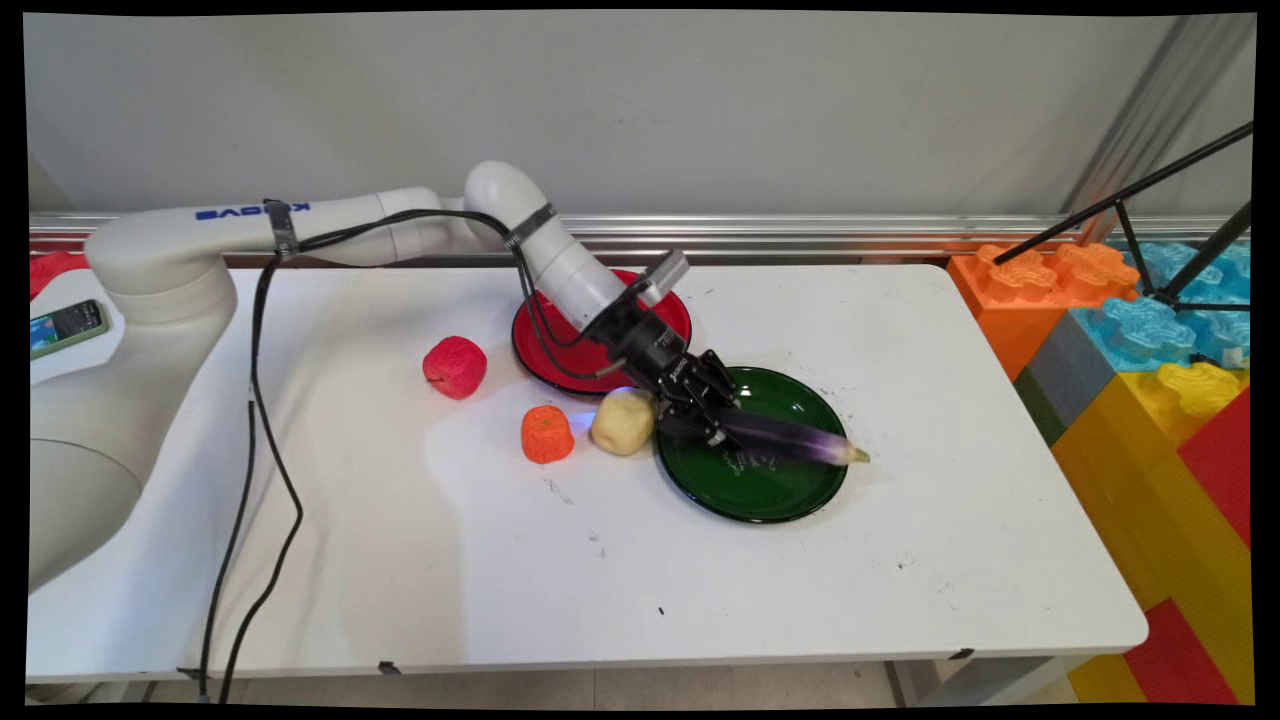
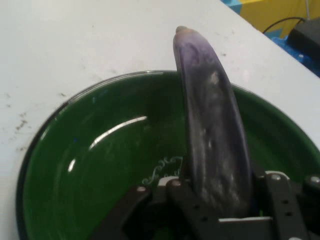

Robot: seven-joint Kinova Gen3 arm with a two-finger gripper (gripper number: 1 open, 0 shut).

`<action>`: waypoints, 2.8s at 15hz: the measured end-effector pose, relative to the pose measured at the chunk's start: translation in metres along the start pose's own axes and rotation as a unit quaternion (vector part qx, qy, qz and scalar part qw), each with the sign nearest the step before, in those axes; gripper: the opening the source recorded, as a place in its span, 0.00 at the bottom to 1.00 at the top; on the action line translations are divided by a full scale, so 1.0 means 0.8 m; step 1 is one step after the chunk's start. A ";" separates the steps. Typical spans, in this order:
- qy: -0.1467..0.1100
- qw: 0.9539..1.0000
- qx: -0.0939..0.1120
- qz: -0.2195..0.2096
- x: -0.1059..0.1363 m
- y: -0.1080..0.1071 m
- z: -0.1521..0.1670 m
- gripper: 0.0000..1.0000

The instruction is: Place the picked object on the table

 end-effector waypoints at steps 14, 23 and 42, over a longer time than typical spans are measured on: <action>0.054 0.998 0.022 -0.031 0.035 0.074 -0.084 0.00; 0.067 0.996 0.006 -0.053 0.023 0.164 -0.157 0.00; 0.028 0.996 -0.007 -0.083 -0.107 0.263 -0.219 0.00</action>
